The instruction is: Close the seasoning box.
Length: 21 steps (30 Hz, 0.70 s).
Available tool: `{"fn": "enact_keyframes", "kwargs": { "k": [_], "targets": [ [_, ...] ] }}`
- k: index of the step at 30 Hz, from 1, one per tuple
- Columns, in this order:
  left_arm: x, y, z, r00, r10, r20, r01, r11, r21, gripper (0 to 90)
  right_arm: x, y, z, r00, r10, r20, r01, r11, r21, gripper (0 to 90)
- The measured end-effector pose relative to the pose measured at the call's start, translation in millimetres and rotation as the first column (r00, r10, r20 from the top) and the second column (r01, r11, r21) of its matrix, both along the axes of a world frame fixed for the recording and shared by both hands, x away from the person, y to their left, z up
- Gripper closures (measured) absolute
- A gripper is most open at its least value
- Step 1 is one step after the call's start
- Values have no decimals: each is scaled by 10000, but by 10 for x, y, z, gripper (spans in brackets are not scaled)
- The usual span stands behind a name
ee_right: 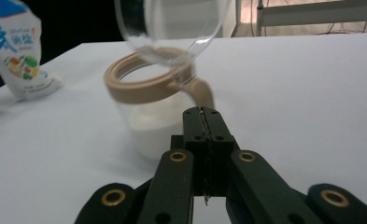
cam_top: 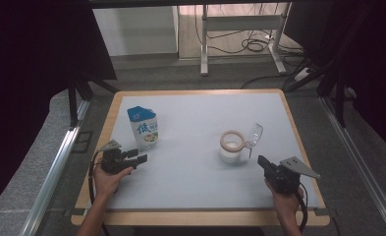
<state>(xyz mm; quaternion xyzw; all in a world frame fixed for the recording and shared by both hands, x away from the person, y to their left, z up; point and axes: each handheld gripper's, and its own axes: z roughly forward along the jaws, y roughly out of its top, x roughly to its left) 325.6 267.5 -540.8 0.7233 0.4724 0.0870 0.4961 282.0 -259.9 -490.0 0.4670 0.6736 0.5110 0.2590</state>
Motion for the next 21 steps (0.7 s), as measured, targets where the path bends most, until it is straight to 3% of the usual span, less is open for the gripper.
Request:
{"fn": "enact_keyframes", "kwargs": {
  "k": [5,12,21],
  "targets": [
    [-16,-12,-12,10000,-30,-12,30,10000,20,399,135,-61,81,9996,-250,141,247,9995,212,900],
    [-21,-31,-23,10000,-74,-29,74,10000,38,399,310,-7,161,9985,-421,352,407,9984,381,900],
    [-40,-76,-41,9997,-216,-81,217,9997,120,399,344,50,213,9972,-525,531,508,9982,333,900]
  ]
}}
